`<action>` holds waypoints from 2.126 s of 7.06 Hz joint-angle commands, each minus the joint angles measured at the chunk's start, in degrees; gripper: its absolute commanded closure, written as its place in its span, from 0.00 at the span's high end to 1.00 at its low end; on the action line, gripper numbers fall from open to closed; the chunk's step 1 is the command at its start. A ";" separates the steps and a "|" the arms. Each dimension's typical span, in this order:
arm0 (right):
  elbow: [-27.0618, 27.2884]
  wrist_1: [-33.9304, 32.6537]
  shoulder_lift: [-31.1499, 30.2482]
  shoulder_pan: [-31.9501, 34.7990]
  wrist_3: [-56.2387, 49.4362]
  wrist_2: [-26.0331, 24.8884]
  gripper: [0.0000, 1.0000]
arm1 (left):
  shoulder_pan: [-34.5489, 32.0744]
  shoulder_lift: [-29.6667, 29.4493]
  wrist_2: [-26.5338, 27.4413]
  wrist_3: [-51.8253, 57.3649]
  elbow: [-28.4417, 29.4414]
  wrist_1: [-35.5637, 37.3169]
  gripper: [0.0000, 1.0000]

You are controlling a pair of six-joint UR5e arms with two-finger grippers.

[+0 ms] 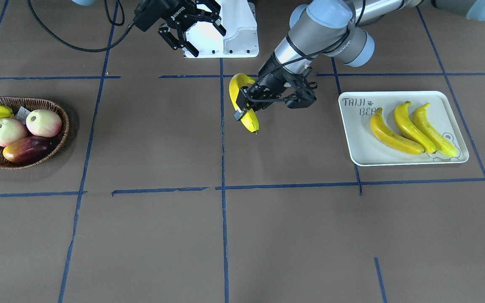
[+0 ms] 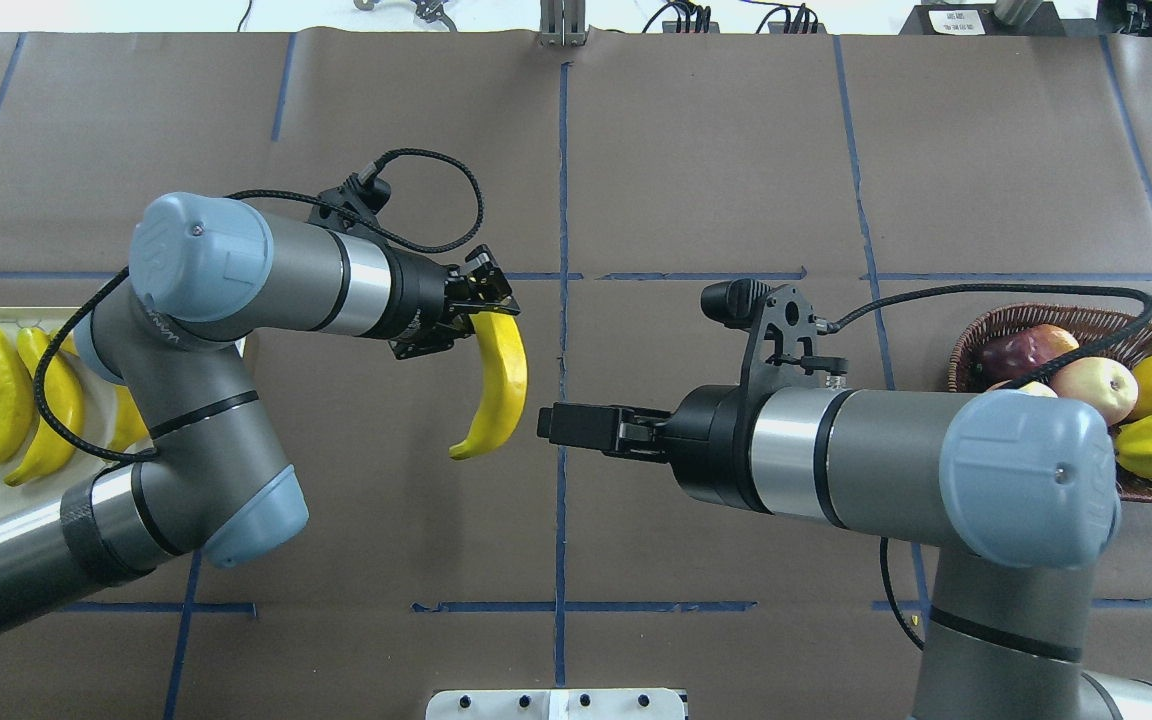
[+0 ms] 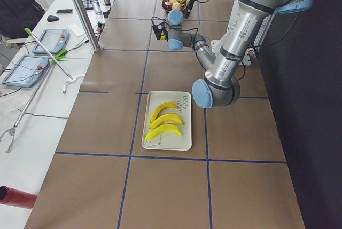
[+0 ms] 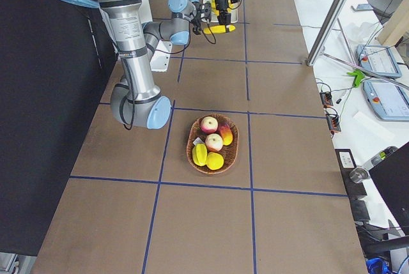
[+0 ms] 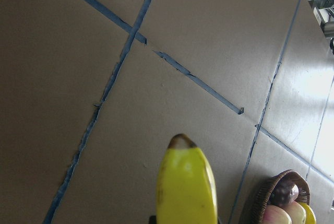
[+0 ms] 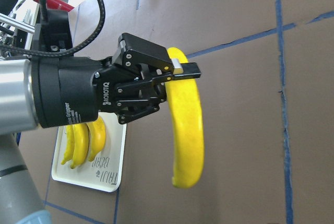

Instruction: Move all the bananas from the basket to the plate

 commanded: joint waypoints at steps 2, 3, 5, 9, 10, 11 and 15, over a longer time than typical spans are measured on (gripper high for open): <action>4.70 -14.54 -1.71 7.80 -3.17 6.82 1.00 | -5.08 10.53 -0.20 12.71 -1.13 7.50 0.00; 4.61 -16.39 -3.29 11.33 -8.06 9.20 1.00 | -5.79 13.87 -0.20 13.75 -1.65 7.59 0.00; 4.52 -16.68 -7.59 17.49 -12.93 14.30 1.00 | -6.76 20.30 0.15 19.79 -3.41 7.59 0.00; 4.00 -16.76 -8.66 19.80 -14.52 14.85 1.00 | -7.38 26.21 2.34 23.93 -3.59 7.50 0.01; 3.99 -16.85 -8.66 19.98 -14.53 14.85 1.00 | -7.30 26.56 2.35 25.70 -3.50 7.41 0.90; 3.91 -17.03 -9.01 21.02 -14.88 15.29 1.00 | -7.47 26.56 2.35 26.07 -3.59 7.24 1.00; -2.22 -18.43 -11.73 33.84 -27.58 26.36 1.00 | -10.45 26.39 2.08 26.78 -8.07 5.83 1.00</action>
